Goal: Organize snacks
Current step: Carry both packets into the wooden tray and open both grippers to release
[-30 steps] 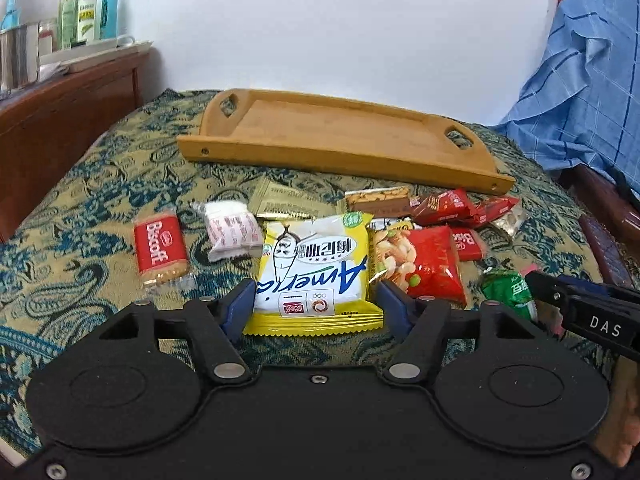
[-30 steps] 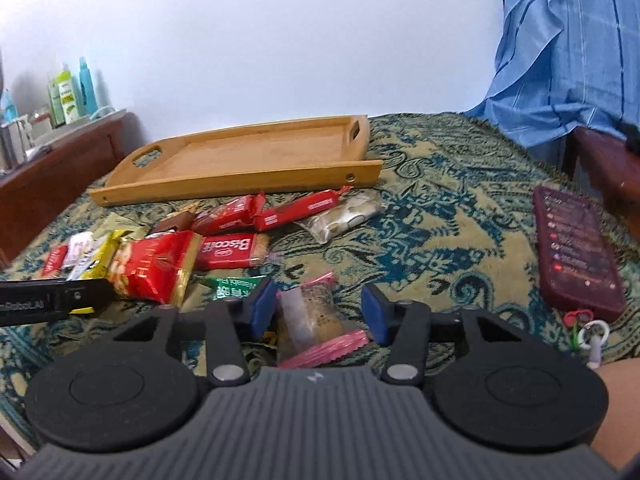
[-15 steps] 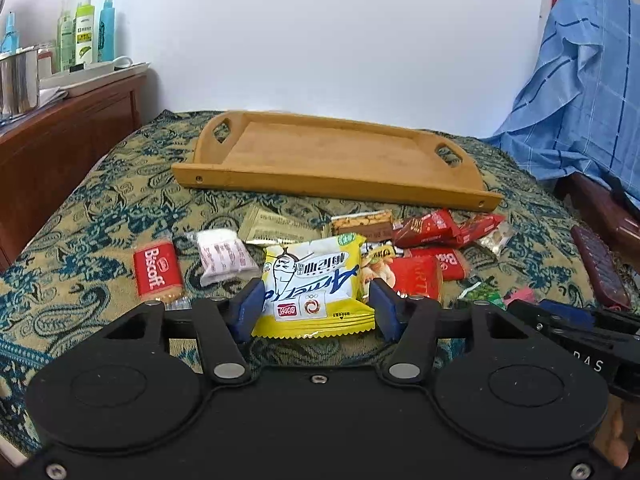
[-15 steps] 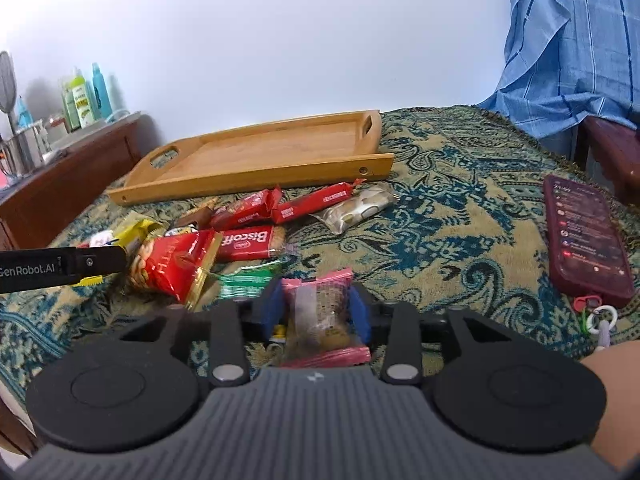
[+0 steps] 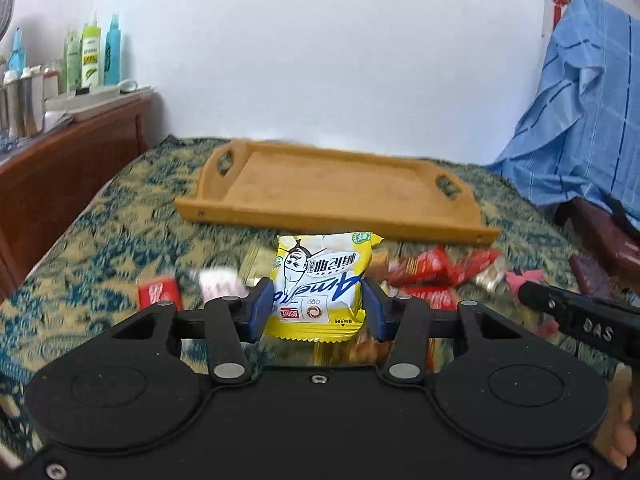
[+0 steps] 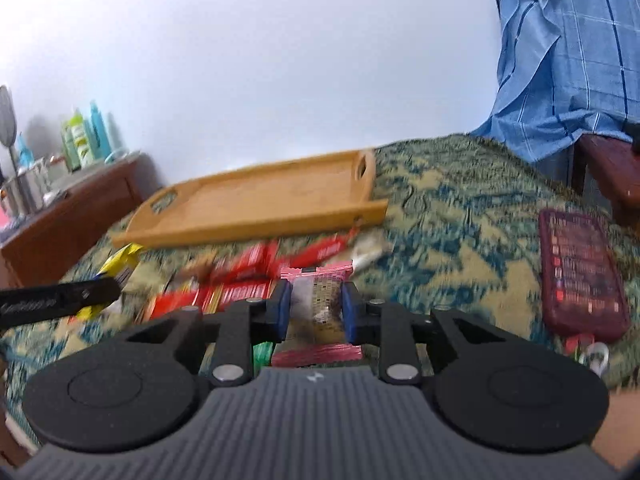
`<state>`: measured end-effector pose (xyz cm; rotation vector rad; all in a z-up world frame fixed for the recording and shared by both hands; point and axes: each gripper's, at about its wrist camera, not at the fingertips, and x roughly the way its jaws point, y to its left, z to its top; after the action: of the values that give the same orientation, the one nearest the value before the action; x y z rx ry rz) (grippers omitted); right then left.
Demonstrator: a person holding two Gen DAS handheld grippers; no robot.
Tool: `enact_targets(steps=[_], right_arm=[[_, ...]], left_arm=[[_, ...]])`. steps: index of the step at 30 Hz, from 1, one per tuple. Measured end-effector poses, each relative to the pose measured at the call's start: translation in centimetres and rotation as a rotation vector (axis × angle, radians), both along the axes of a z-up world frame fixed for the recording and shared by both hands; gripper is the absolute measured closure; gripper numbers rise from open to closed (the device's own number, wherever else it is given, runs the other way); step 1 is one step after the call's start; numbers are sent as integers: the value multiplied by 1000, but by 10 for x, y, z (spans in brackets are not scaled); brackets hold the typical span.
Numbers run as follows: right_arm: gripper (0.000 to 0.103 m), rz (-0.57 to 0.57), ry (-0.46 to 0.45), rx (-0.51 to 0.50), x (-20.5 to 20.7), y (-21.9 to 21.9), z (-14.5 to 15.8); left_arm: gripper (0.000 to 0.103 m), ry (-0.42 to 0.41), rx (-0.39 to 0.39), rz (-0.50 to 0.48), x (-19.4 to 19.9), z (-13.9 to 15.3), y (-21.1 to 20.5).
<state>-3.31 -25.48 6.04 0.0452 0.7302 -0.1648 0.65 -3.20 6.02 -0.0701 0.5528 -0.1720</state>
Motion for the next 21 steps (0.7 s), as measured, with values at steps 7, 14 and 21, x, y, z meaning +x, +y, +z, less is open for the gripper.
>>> enact_targets(steps=[7, 14, 21], right_arm=[[73, -10, -66, 99, 69, -26, 14], [73, -36, 11, 233, 151, -56, -6], [73, -54, 123, 252, 186, -64, -36]], left_arm=[[58, -48, -28, -1, 49, 31, -14], [58, 42, -78, 8, 133, 33, -35], [58, 120, -62, 36, 189, 8, -54]])
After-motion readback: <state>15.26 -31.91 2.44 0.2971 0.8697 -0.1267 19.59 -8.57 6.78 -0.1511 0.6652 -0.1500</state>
